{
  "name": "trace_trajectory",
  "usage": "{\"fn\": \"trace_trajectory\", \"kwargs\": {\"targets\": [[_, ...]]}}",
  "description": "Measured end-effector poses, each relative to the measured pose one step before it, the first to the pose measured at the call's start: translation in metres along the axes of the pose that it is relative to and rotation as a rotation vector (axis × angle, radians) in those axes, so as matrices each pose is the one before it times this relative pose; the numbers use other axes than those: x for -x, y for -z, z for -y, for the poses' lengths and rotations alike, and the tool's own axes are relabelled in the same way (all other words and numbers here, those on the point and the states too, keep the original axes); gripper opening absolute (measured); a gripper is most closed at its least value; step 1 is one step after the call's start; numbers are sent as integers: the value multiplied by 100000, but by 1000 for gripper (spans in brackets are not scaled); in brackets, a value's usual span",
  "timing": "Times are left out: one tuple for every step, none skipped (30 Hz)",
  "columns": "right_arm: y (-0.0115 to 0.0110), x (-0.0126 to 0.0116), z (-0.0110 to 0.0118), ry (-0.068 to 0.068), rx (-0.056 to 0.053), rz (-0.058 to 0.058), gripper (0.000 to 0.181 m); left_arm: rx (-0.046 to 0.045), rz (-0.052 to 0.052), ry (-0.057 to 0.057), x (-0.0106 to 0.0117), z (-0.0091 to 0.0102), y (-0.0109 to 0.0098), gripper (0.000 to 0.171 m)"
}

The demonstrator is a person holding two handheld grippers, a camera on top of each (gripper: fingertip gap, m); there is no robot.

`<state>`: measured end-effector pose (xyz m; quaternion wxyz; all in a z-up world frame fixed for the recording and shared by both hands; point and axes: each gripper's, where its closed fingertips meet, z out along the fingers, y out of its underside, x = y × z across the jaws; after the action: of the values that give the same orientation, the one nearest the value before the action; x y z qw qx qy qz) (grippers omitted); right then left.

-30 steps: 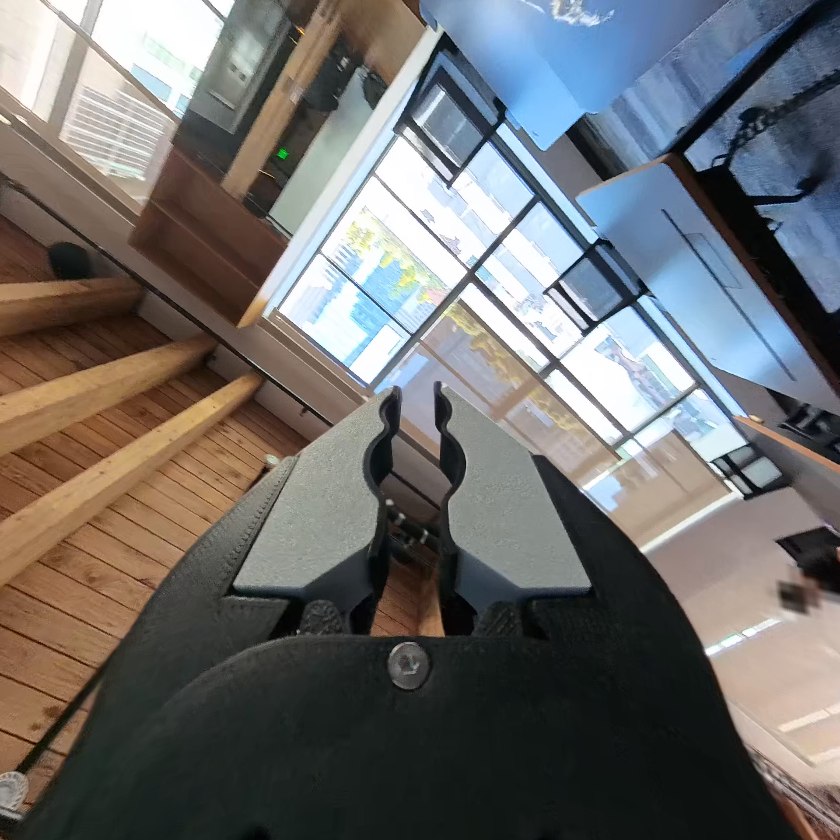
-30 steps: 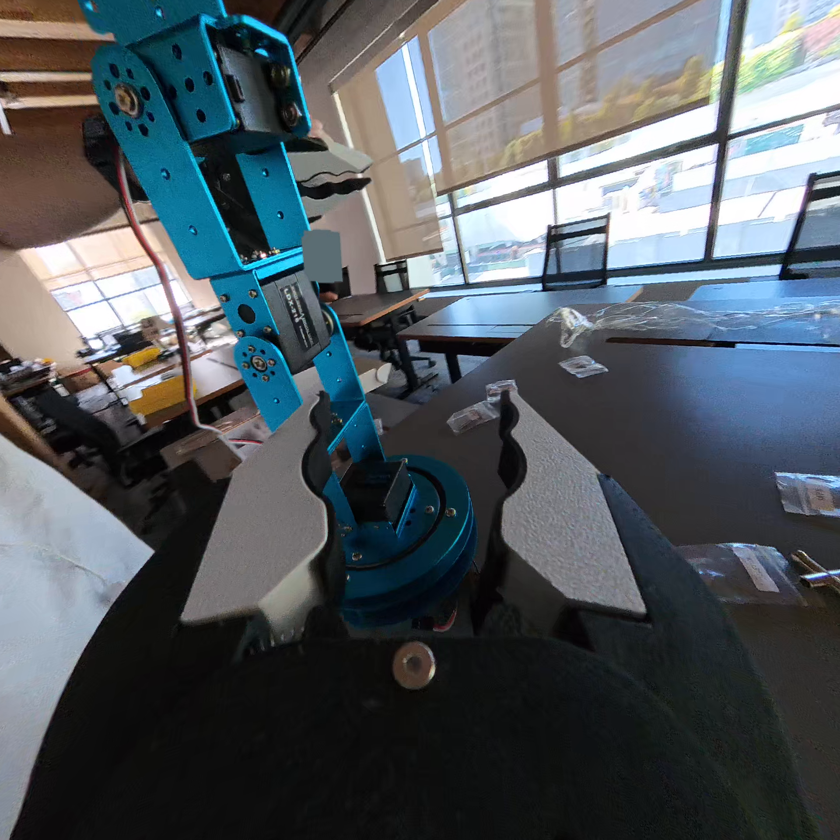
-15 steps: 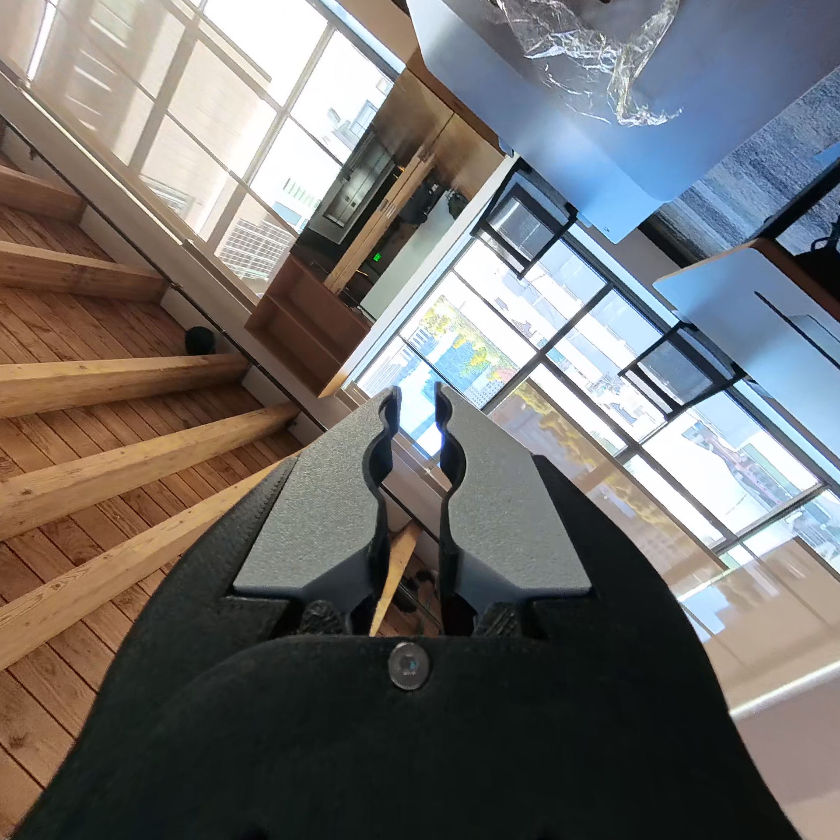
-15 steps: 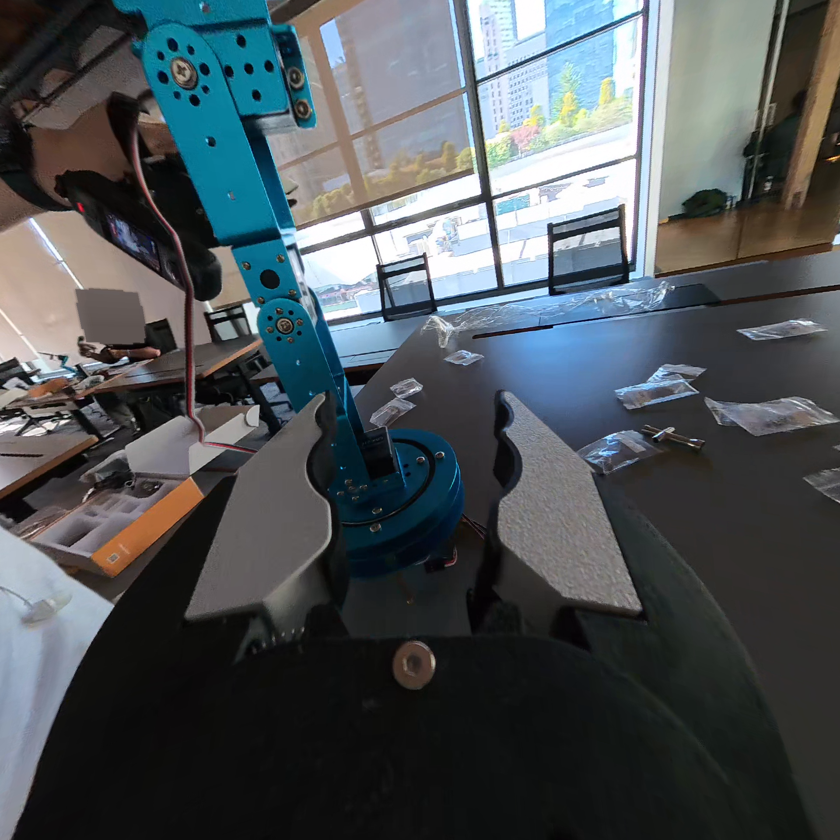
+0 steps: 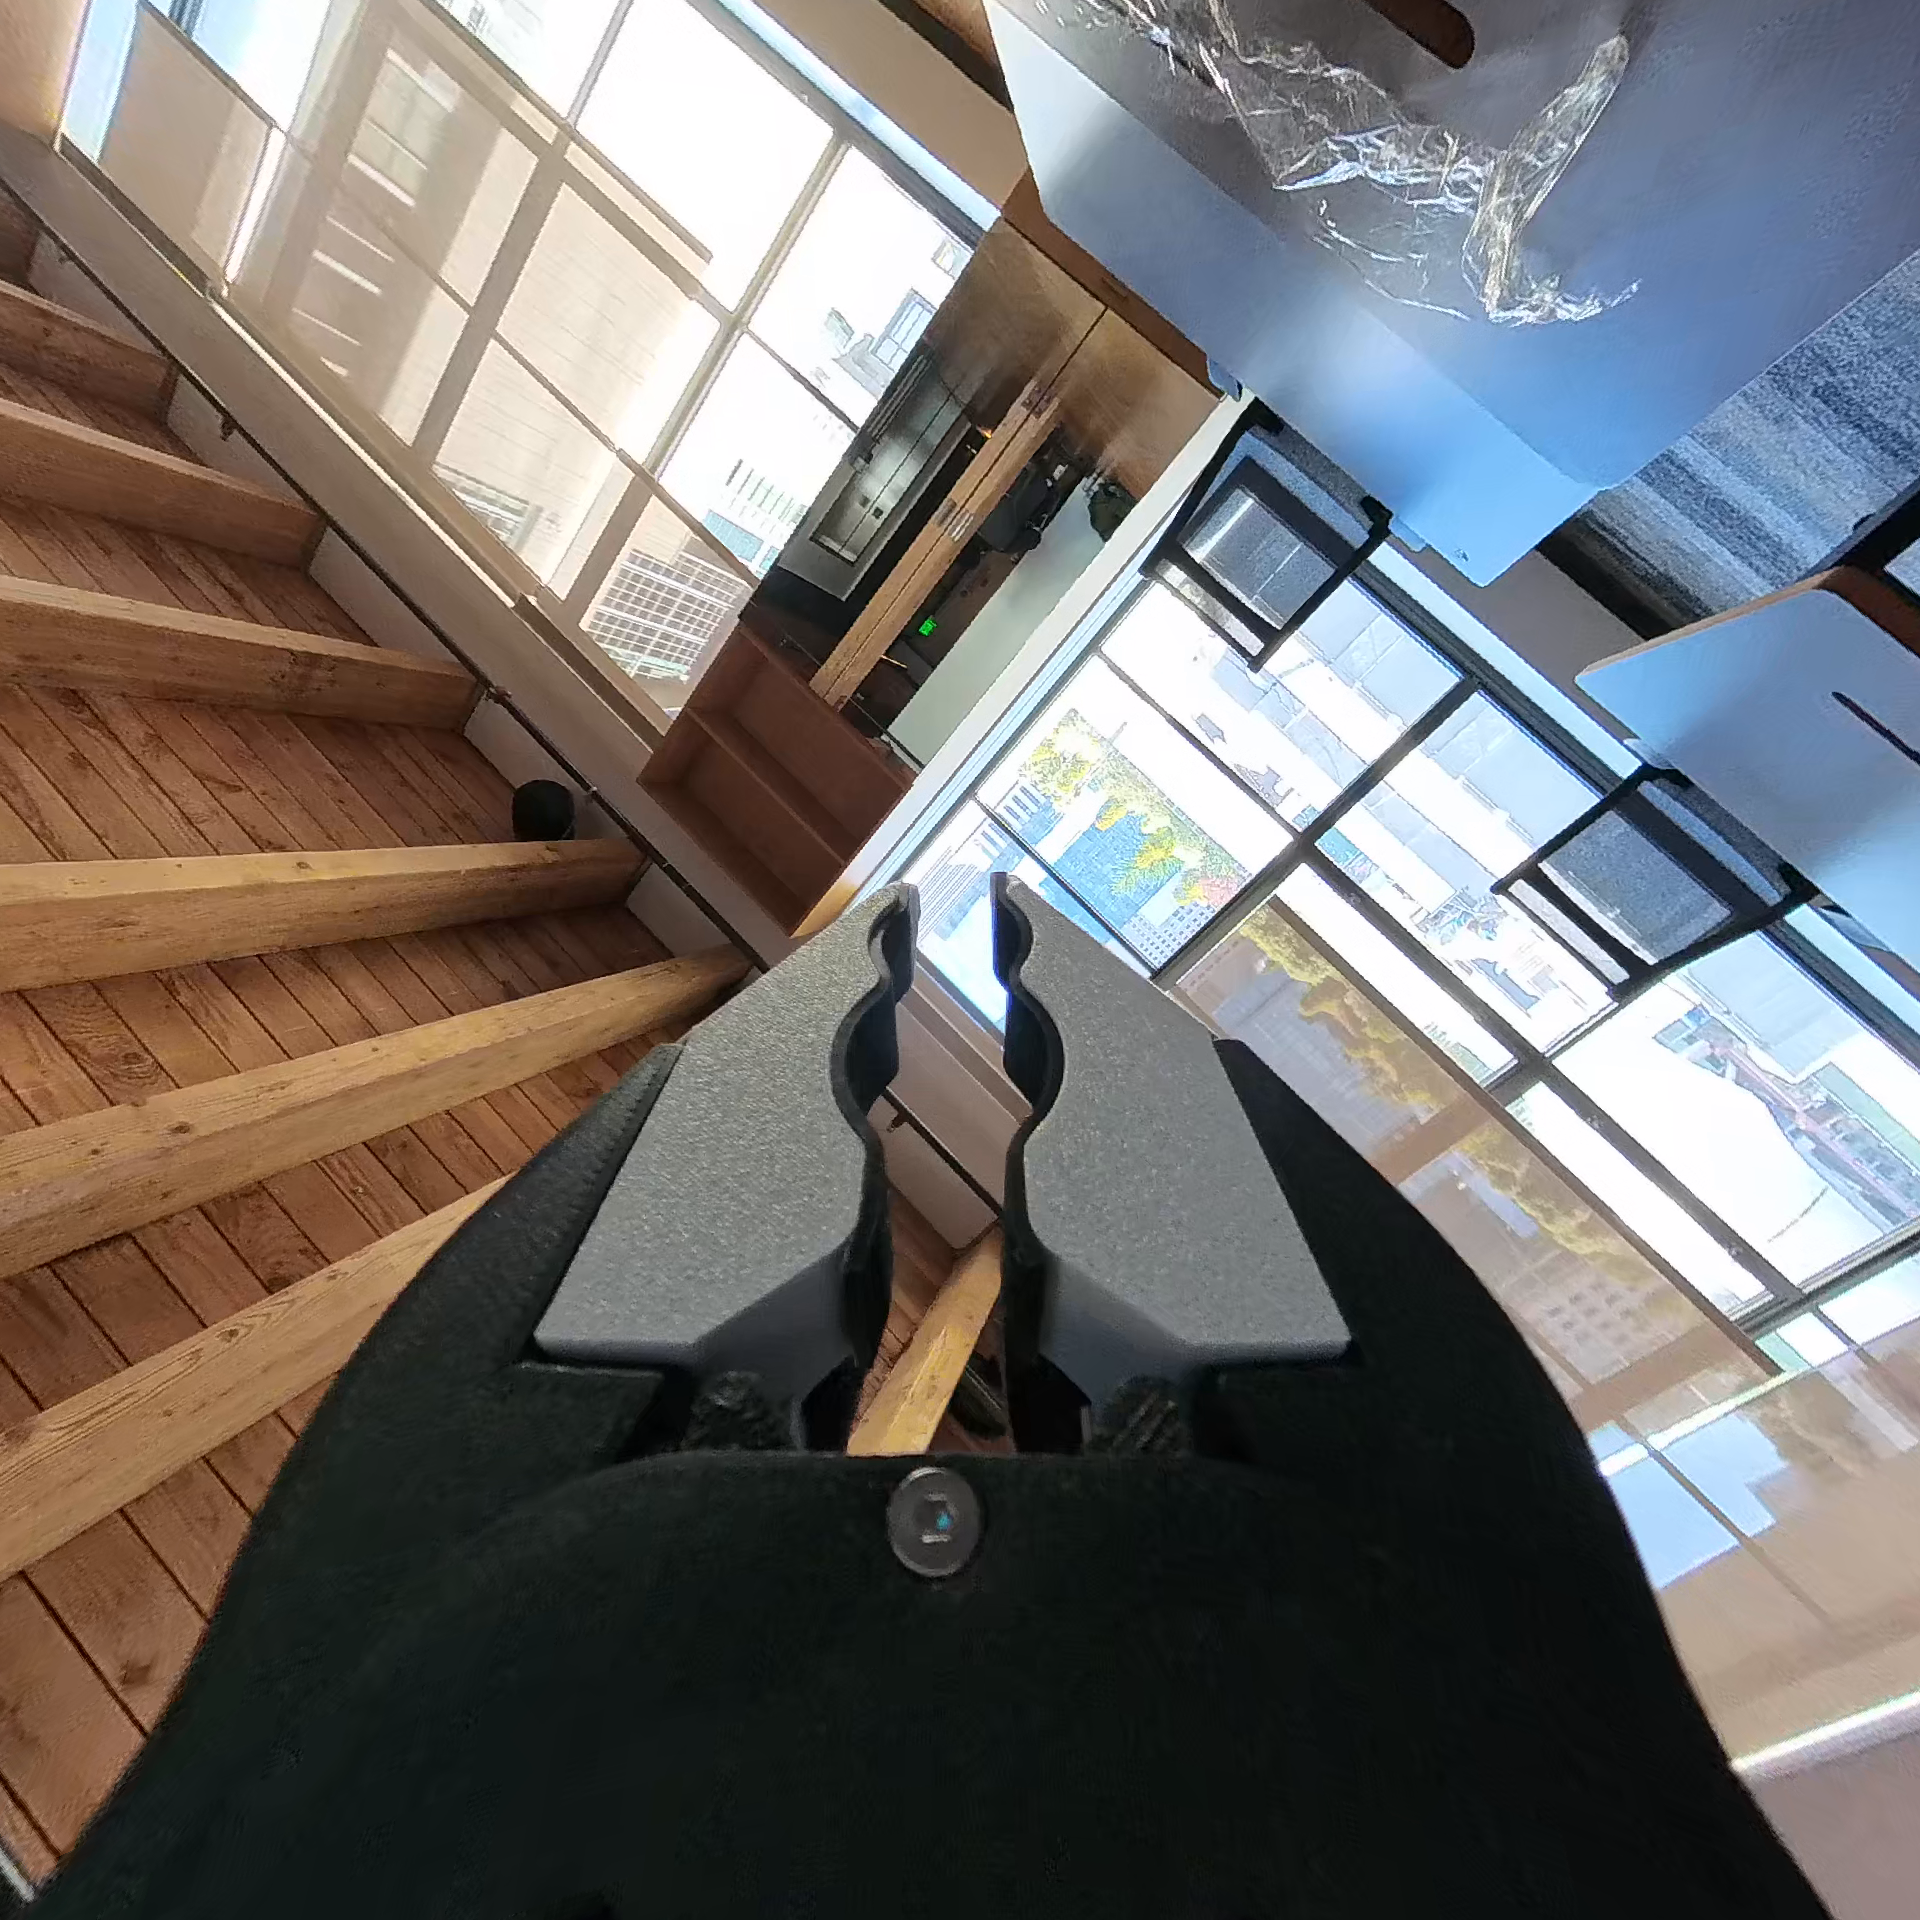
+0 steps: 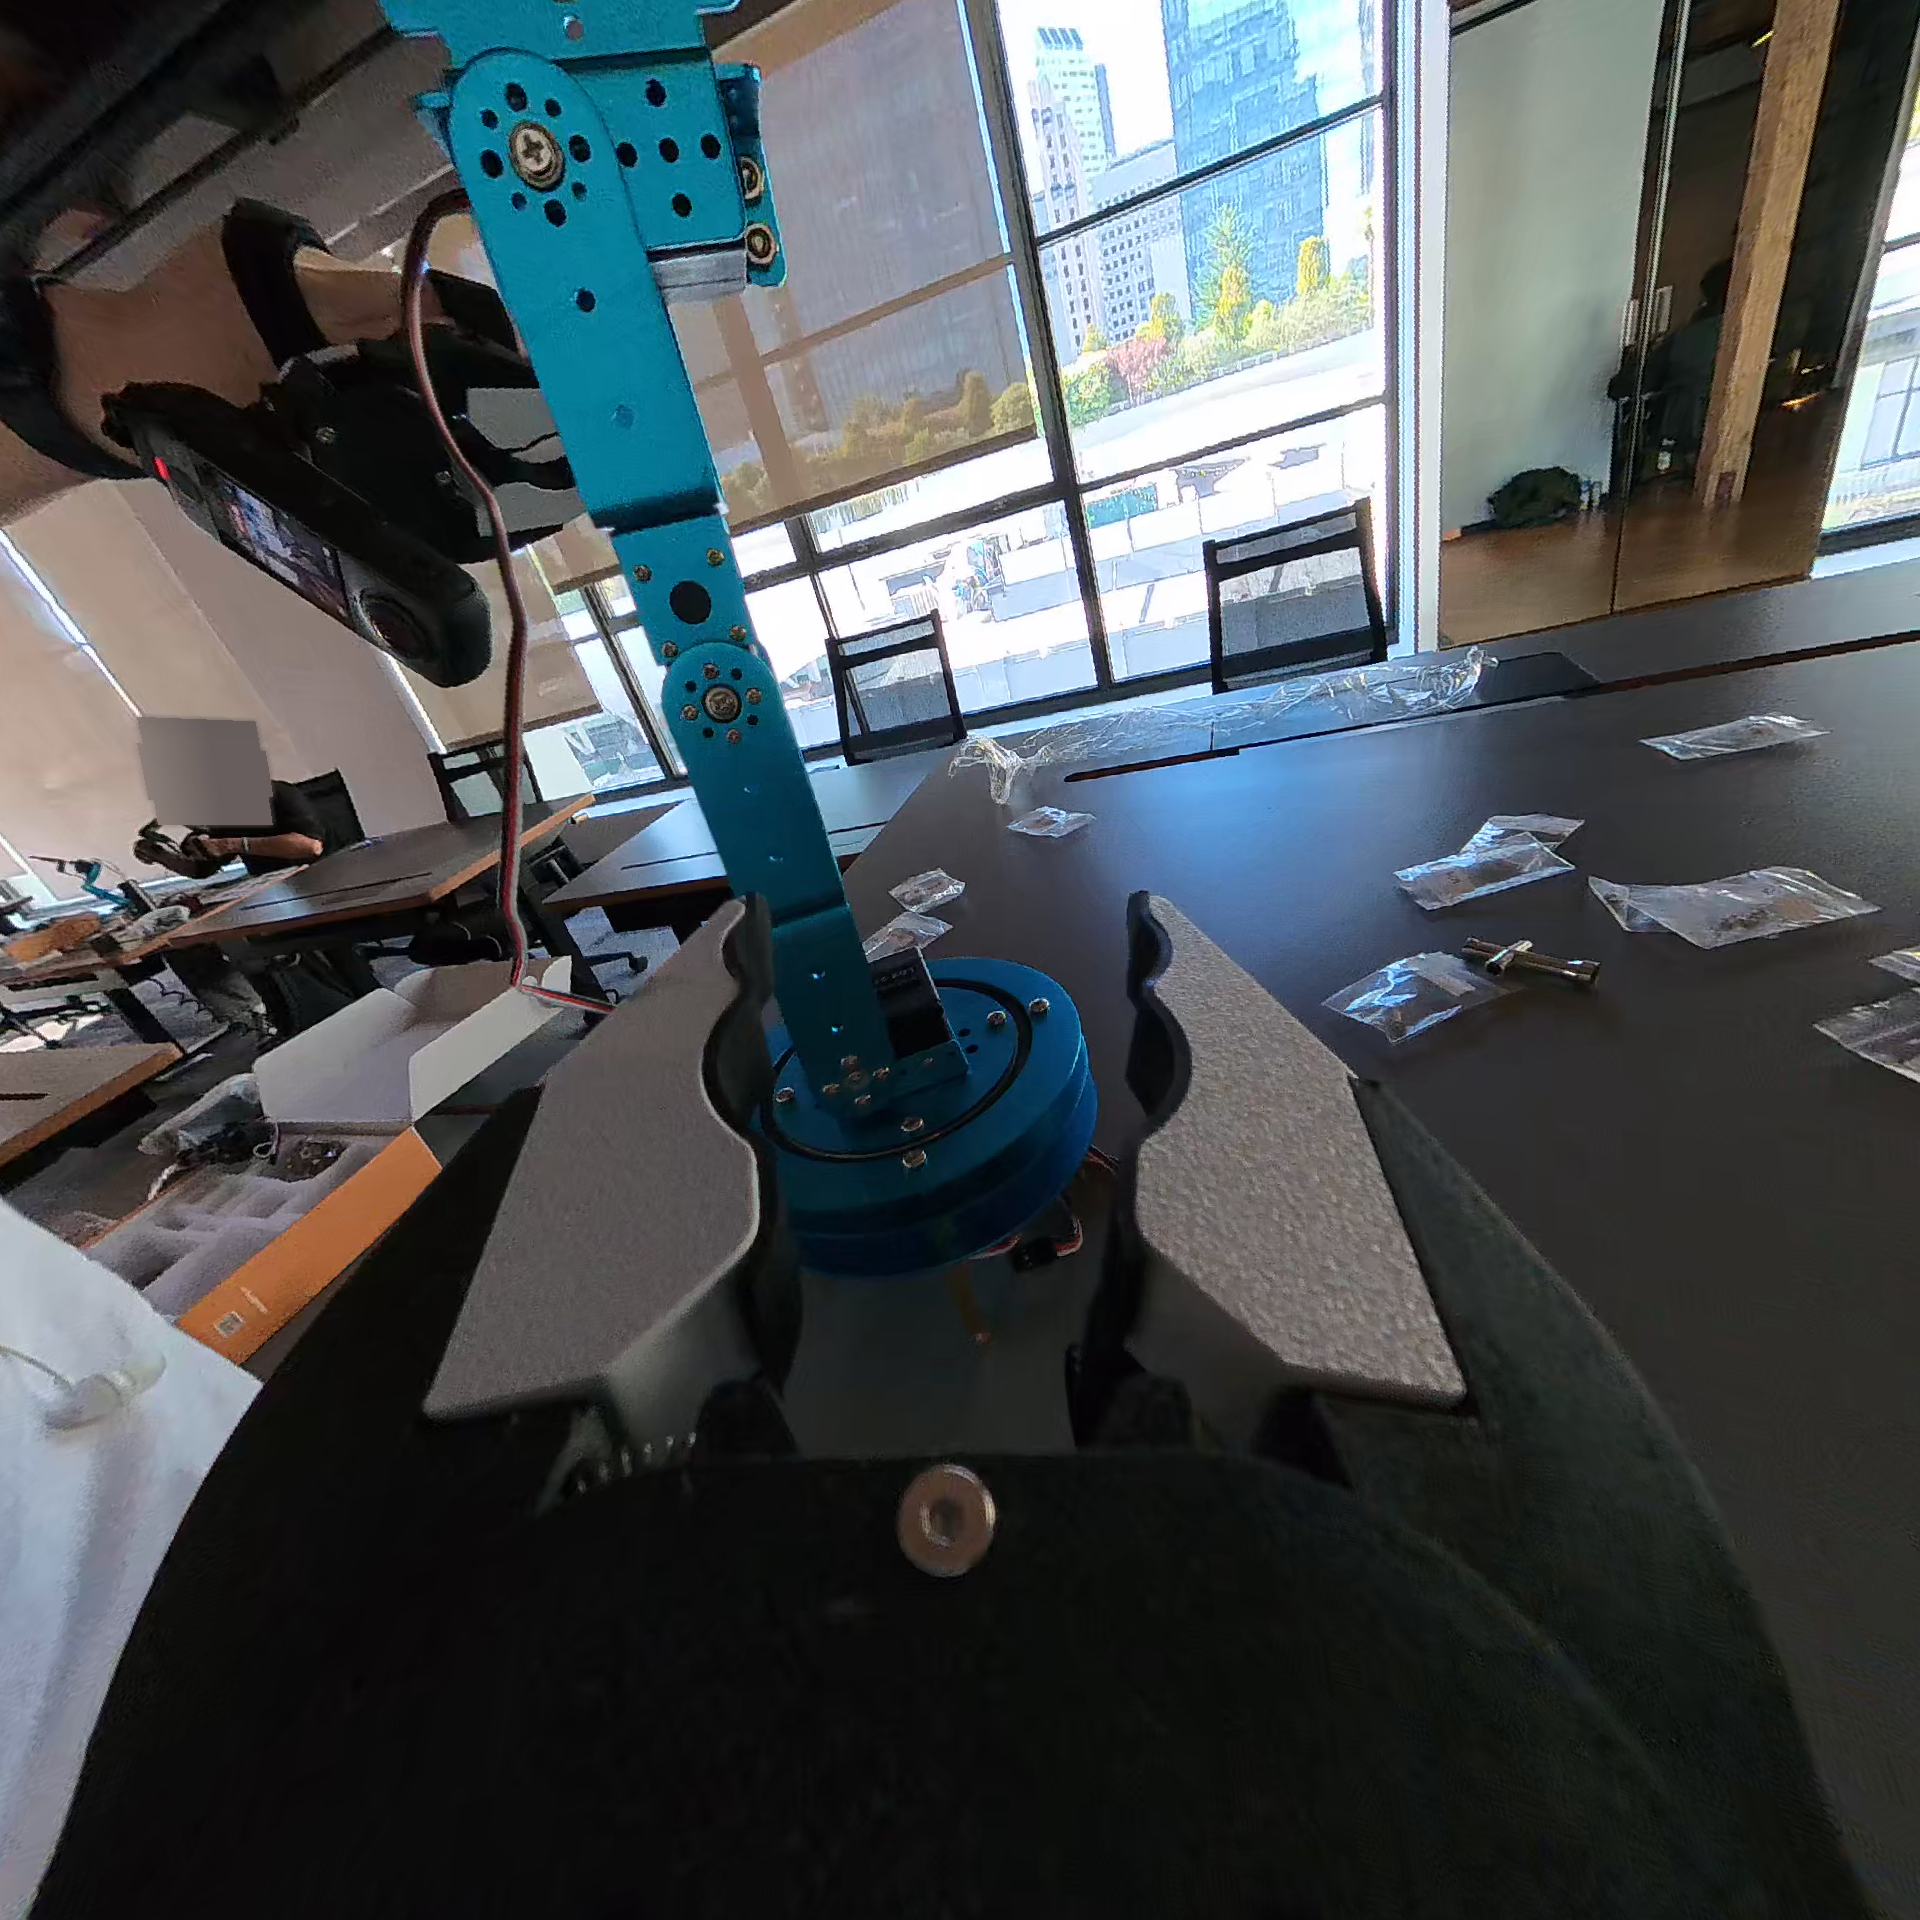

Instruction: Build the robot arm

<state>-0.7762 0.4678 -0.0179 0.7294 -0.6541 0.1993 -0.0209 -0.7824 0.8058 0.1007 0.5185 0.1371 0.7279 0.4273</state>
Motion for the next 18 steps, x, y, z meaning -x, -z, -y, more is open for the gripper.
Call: {"fn": "trace_trajectory", "kwargs": {"targets": [[96, 36, 39, -193, -502, -77, 68, 28, 93, -323, 25, 11, 81, 12], [78, 48, 2, 92, -312, -64, 67, -68, 178, -397, 34, 19, 92, 12], [66, 103, -20, 432, -118, 117, 65, -31, 230, -344, 55, 1, 88, 12], [52, 99, -32, 457, -150, -57, 64, 56, 177, -208, 53, -14, 77, 12], [34, 85, -48, 263, -106, -217, 64, -37, 100, -119, 44, -5, 85, 12], [35, 110, -75, 100, 90, -75, 65, -123, 154, -25, 69, 13, 81, 12], [46, 112, -73, 28, 172, -28, 65, -126, 62, 26, 55, 17, 94, 12], [60, 83, -71, 61, 239, -211, 64, -106, 17, -58, 59, 17, 87, 12], [80, 48, -53, 236, 270, -369, 65, -37, 242, -196, 102, -3, 101, 12], [105, 46, -16, 369, 143, -419, 65, 46, 307, -235, 114, -28, 103, 12], [114, 39, 30, 307, -73, -381, 64, 51, 232, -126, 111, -27, 122, 12], [120, 30, 71, 129, -299, -335, 64, -18, 201, 49, 123, -32, 138, 12], [122, 26, 96, 39, -506, -278, 65, -65, 244, 121, 117, -31, 130, 12], [102, 45, 100, 37, -471, -135, 65, -48, 292, 73, 128, -33, 131, 12], [83, 66, 67, 36, -233, 82, 64, -12, 299, 35, 114, -29, 105, 12], [71, 80, 35, 120, -51, 87, 64, 1, 340, 25, 110, -3, 85, 11], [81, 70, 19, 303, 84, -131, 65, 1, 267, -30, 104, 19, 57, 11], [78, 58, -22, 468, 187, -271, 65, -27, 213, -93, 90, 51, 35, 12]]}}
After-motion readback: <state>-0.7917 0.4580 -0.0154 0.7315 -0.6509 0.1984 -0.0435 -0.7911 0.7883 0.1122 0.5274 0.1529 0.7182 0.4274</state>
